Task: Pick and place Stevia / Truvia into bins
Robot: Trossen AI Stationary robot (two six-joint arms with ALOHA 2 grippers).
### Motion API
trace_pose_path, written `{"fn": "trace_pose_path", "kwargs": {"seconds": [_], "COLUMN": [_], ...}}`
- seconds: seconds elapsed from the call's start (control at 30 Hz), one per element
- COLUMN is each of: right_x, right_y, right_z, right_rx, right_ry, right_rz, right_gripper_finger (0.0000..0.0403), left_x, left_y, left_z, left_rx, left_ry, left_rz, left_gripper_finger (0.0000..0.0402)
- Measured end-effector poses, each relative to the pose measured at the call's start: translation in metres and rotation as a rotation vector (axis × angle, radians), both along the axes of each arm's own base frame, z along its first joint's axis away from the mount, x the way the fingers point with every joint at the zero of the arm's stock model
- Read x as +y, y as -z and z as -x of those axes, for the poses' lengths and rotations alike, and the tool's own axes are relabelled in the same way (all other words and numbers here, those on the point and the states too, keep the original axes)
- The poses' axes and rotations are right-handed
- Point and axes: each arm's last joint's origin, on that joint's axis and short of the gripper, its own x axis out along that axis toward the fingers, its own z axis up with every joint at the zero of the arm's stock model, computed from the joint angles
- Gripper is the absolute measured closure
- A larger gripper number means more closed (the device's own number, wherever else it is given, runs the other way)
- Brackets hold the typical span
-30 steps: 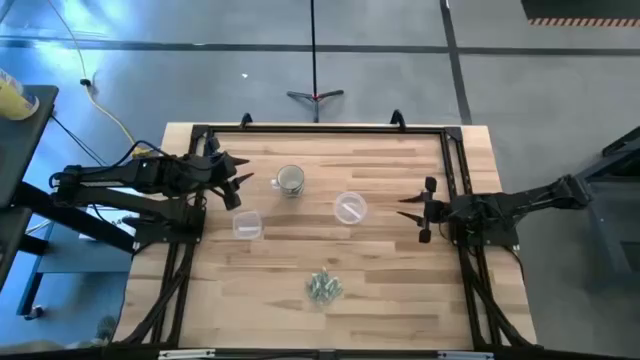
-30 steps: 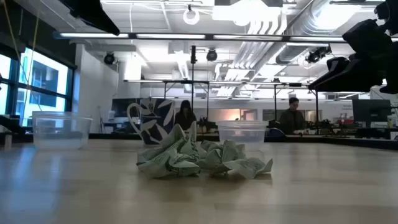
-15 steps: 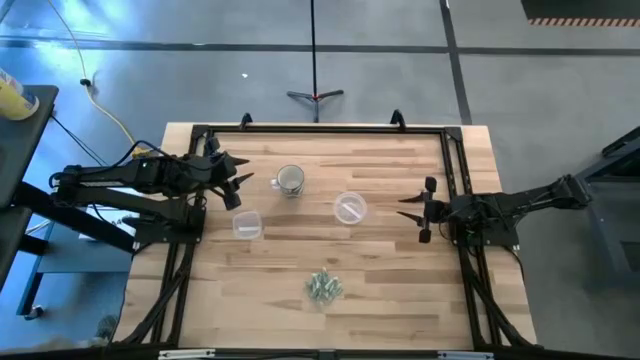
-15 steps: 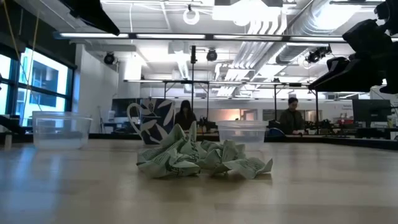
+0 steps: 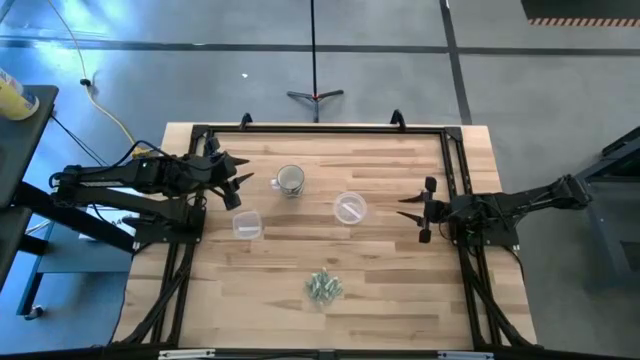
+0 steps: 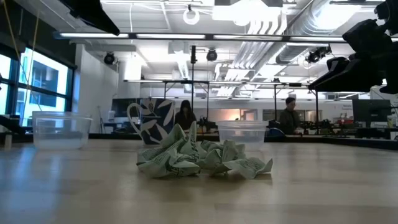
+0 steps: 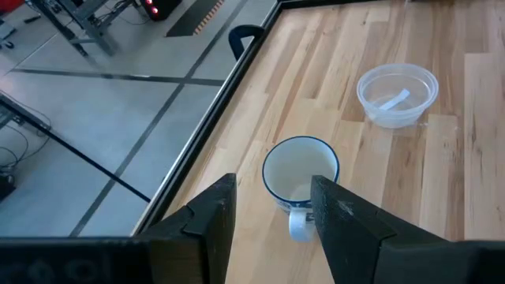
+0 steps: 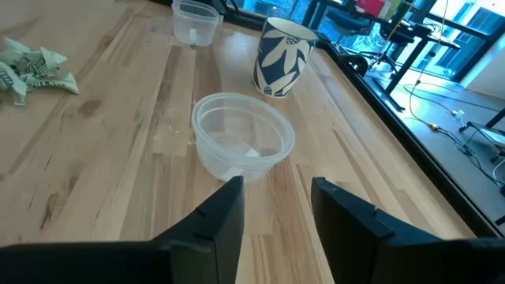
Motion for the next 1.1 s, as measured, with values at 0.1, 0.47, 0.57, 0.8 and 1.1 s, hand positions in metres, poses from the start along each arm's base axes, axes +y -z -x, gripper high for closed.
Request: {"fn": "trace_pose_path", "kwargs": {"seconds": [0.1, 0.47, 0.57, 0.8, 1.1], "right_x": [0.0000, 0.0000, 0.0000, 0.0000, -0.0072], "right_y": [0.0000, -0.0001, 0.0000, 0.0000, 0.0008], "right_z": [0.0000, 0.0000, 0.0000, 0.0000, 0.0028], "right_rx": [0.000, -0.001, 0.000, 0.000, 0.068], "right_ry": [0.000, 0.000, 0.000, 0.000, 0.176], "right_rz": [0.000, 0.000, 0.000, 0.000, 0.237], "right_gripper_finger": [0.0263, 0.0263, 0.0263, 0.0263, 0.0263], "left_x": [0.0000, 0.0000, 0.0000, 0.0001, -0.0008], "left_y": [0.0000, 0.0000, 0.0000, -0.0021, -0.0042], "left_z": [-0.0001, -0.0001, -0.0001, -0.0013, -0.0029], "left_rx": [0.000, 0.000, 0.000, 0.000, -0.032], "left_ry": [0.000, 0.000, 0.000, 0.020, 0.049], "left_rz": [0.000, 0.000, 0.000, -0.040, -0.019], "left_gripper_finger": [0.0202, 0.0202, 0.0202, 0.0202, 0.0202]}}
